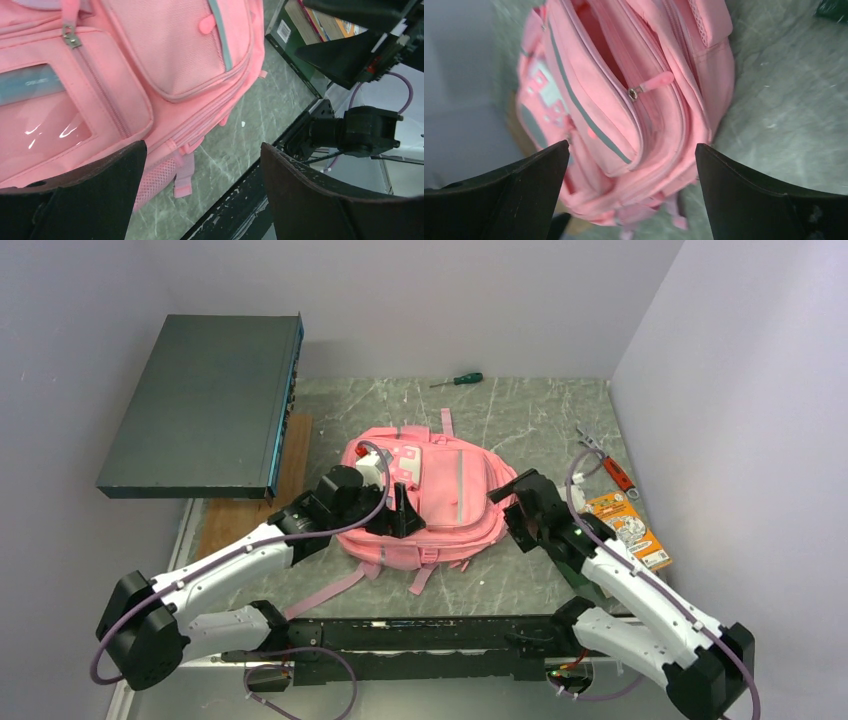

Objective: Pack the student bag
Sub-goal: Zip the student bag at the center of the board.

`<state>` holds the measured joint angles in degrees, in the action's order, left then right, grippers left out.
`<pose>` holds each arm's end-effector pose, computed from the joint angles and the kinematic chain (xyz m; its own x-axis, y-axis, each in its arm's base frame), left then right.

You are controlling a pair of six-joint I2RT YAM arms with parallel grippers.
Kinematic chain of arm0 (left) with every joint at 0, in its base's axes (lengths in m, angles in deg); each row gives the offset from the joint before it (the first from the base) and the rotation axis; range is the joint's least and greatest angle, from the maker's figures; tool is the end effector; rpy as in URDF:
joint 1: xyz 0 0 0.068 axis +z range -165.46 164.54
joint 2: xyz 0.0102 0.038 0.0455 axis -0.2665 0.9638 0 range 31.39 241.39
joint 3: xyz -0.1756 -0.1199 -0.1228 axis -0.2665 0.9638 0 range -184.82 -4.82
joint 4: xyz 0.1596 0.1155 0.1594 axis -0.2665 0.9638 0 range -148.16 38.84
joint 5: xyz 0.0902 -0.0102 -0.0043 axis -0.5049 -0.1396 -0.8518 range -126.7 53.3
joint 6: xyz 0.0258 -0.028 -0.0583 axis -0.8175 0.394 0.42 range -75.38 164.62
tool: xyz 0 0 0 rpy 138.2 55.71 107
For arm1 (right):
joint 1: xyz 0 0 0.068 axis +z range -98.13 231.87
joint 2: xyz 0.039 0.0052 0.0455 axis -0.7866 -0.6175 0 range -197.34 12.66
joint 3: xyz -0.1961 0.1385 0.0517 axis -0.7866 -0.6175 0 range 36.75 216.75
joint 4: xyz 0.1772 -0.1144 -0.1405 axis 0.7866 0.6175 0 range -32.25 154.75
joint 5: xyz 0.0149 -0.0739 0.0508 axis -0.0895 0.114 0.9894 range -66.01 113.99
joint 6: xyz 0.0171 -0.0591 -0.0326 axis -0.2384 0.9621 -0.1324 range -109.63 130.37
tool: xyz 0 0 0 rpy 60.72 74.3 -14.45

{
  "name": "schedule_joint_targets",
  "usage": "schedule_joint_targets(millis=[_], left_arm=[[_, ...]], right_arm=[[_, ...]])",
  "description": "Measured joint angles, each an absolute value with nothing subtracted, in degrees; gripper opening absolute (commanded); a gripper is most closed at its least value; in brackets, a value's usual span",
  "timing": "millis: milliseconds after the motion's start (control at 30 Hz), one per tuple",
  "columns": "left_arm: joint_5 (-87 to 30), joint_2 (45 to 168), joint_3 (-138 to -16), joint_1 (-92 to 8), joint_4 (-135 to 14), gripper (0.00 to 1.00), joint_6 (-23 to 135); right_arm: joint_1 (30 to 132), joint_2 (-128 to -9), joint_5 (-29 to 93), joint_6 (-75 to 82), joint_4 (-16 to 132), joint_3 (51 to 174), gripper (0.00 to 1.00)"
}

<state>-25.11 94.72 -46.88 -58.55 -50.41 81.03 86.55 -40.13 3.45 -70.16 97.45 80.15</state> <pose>0.1889 -0.1923 0.2314 -0.7584 -0.0866 -0.6460 0.4317 0.6758 -0.5975 0.1788 0.0995 0.2259 -0.4416 0.8177 -0.3693 0.5565 0.5725 0.6021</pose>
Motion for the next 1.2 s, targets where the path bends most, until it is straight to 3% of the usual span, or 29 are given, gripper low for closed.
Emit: schedule_joint_targets(millis=[200,300,367,733,1200], left_arm=[[-24.74,96.49,-49.22,-60.06,-50.0,0.88,80.5],[-24.76,96.82,-50.16,-60.14,-49.95,0.87,80.19],[-24.76,97.06,-50.51,-60.12,-49.73,0.87,80.13],[-24.06,102.32,-52.17,-60.19,-49.19,0.85,79.76],[-21.54,112.01,-51.91,-62.09,-50.94,0.8,80.0]], right_arm=[[79.09,-37.2,6.69,-81.88,90.65,74.55,0.98],[74.11,-39.76,8.17,-83.3,90.61,74.73,0.71],[71.18,-41.71,10.16,-83.49,90.61,74.77,0.63],[64.89,-54.6,26.03,-85.48,89.41,76.32,0.61],[64.45,-62.51,31.89,-83.69,94.17,84.67,0.57]])
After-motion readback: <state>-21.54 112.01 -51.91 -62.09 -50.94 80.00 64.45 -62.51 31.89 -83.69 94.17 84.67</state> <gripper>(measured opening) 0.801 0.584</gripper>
